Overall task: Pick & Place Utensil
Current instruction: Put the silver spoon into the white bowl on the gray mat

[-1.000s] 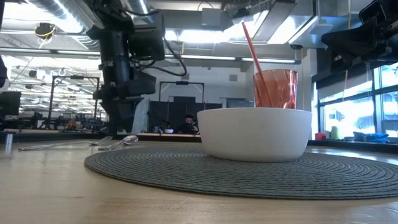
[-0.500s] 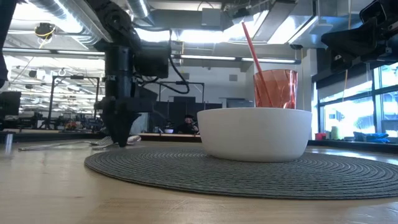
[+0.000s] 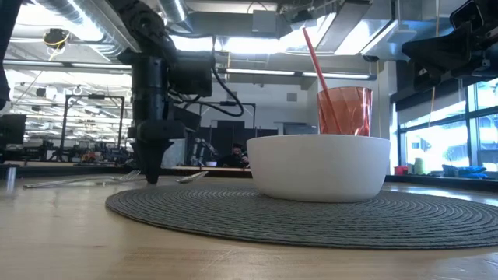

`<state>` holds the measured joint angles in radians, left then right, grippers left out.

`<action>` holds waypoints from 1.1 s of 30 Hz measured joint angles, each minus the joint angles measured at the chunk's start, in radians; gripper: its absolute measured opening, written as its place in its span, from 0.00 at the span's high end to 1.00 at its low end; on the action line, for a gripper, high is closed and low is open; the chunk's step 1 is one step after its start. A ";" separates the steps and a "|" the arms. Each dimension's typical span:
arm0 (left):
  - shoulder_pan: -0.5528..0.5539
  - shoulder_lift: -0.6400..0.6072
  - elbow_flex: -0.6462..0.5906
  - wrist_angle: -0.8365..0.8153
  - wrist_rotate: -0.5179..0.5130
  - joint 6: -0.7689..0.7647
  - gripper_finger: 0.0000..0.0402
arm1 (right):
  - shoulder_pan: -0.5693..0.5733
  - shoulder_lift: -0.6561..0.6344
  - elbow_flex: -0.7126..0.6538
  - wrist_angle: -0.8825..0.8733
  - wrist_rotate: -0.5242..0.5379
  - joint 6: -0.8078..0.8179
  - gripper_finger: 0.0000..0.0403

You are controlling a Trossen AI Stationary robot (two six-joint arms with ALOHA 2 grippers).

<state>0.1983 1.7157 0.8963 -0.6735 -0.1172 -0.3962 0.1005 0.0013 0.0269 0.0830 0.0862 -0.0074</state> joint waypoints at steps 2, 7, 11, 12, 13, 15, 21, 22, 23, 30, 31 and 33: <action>-0.009 0.000 0.000 -0.001 -0.023 0.000 0.97 | 0.000 0.000 0.000 0.000 0.000 0.000 0.99; -0.048 0.000 0.008 -0.010 -0.100 0.004 0.97 | 0.000 0.000 0.000 0.000 0.000 0.000 0.99; -0.094 -0.009 0.039 -0.029 -0.176 0.035 0.98 | 0.000 0.000 0.000 0.000 0.000 0.000 0.99; -0.109 -0.016 0.055 -0.036 -0.202 0.038 0.99 | 0.000 0.000 0.000 0.000 0.000 0.000 0.99; -0.125 -0.025 0.077 -0.041 -0.222 0.037 1.00 | 0.000 0.000 0.000 0.000 0.000 0.000 0.99; -0.162 -0.032 0.117 -0.085 -0.270 0.037 1.00 | 0.000 0.000 0.000 -0.002 0.000 0.000 0.99; -0.259 -0.032 0.216 -0.162 -0.348 0.034 1.00 | 0.000 0.000 0.000 -0.002 0.000 0.000 0.99; -0.275 -0.032 0.227 -0.169 -0.351 0.034 1.00 | 0.000 0.000 0.000 -0.002 0.000 0.000 0.99; -0.290 -0.032 0.237 -0.177 -0.356 0.034 1.00 | 0.000 0.000 0.000 -0.003 0.000 0.000 0.99; -0.376 -0.032 0.289 -0.171 -0.407 0.040 1.00 | 0.000 0.000 0.000 -0.006 0.000 0.000 0.99; -0.389 -0.032 0.292 -0.168 -0.426 0.056 1.00 | 0.000 0.000 0.000 -0.007 0.000 0.000 0.99; -0.423 -0.032 0.297 -0.169 -0.476 0.090 1.00 | 0.000 0.000 0.000 -0.007 0.000 0.000 0.99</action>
<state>-0.2251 1.6833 1.1931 -0.8421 -0.5934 -0.3061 0.1005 0.0017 0.0269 0.0761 0.0864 -0.0070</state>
